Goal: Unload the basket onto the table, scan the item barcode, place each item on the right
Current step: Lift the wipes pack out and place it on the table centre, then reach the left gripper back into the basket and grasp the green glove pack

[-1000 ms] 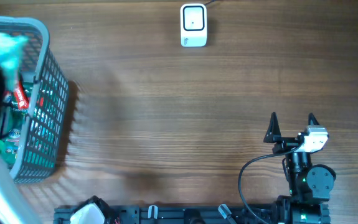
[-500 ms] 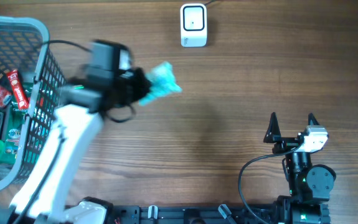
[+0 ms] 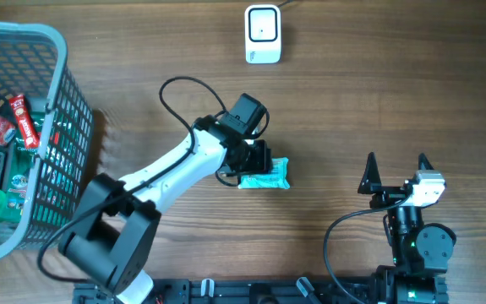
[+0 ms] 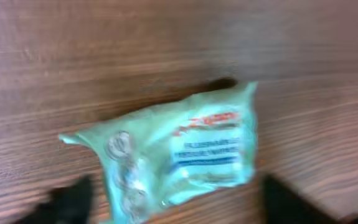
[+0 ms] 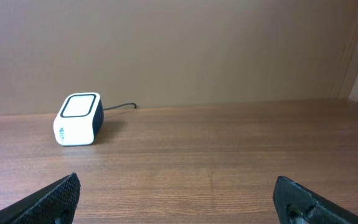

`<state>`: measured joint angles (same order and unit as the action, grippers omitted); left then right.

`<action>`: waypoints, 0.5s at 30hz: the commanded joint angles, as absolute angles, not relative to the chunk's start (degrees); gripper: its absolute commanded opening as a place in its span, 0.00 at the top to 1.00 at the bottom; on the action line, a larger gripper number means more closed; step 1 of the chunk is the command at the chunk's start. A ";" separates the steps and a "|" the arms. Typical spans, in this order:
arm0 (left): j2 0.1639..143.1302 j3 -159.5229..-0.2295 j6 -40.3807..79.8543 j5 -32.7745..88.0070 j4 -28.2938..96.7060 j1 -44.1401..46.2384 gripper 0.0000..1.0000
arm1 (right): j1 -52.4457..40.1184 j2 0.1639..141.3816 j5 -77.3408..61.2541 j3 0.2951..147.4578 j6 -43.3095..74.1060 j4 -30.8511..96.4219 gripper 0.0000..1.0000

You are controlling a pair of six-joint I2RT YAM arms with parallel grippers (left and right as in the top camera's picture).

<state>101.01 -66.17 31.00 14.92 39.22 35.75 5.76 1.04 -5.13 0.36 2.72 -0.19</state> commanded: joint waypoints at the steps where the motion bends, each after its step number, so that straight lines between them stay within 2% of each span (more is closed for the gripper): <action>1: 92.18 -77.65 24.88 14.98 44.73 33.63 0.00 | 5.63 0.58 -5.82 0.30 3.14 -0.34 0.00; 3: 89.32 -83.57 24.38 11.75 49.19 31.97 0.00 | 5.63 0.58 -5.82 0.30 3.11 -0.34 0.00; 8: 79.24 -97.95 27.00 -6.09 62.35 22.17 0.00 | 5.63 0.58 -5.82 0.30 3.14 -0.34 0.00; 10: 74.00 -98.32 30.96 -12.64 64.73 14.79 0.00 | 5.63 0.58 -5.82 0.30 3.14 -0.34 0.00; 15: 68.42 -98.32 36.38 -13.80 71.11 -6.35 0.00 | 5.63 0.58 -5.82 0.30 3.14 -0.34 0.00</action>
<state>69.71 -98.24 30.94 -9.43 68.51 4.89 5.76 1.04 -5.13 0.36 2.72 -0.19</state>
